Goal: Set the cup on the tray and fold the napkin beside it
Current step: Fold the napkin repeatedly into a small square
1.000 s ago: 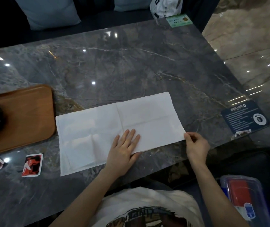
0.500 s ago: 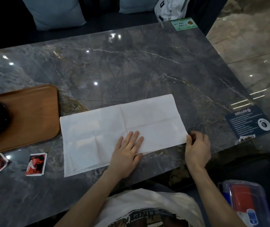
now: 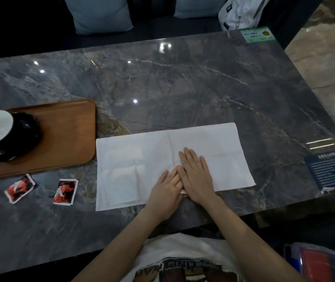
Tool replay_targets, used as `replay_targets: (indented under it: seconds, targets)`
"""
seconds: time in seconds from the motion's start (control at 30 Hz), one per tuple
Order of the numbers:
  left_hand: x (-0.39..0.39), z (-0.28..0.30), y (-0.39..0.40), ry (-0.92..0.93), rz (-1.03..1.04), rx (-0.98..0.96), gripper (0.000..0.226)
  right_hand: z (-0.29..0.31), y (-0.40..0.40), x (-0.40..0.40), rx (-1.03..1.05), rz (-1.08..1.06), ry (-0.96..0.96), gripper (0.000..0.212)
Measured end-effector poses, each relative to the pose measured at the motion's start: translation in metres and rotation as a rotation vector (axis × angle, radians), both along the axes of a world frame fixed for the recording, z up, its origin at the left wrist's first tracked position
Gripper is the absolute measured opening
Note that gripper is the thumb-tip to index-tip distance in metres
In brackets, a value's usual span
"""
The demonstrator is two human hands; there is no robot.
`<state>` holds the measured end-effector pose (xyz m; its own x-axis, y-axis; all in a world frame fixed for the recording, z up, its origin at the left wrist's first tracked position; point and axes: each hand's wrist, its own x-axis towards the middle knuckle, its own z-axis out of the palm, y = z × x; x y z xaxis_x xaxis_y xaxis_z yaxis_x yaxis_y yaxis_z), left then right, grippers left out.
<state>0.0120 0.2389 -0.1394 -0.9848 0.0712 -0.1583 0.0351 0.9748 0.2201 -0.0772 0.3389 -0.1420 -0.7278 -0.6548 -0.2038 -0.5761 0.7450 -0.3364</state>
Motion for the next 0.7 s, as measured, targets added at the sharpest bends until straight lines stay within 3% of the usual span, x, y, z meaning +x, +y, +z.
replay_targets:
  seconds: [0.37,0.7]
  targets:
    - [0.082,0.014,-0.068,0.087,0.419,-0.173,0.057,-0.011,0.001,0.003,0.012,-0.006,0.095,0.061]
    - [0.125,0.019,-0.099,0.146,0.441,-0.161,0.049,-0.013,0.000,0.005,0.000,0.008,0.092,0.064]
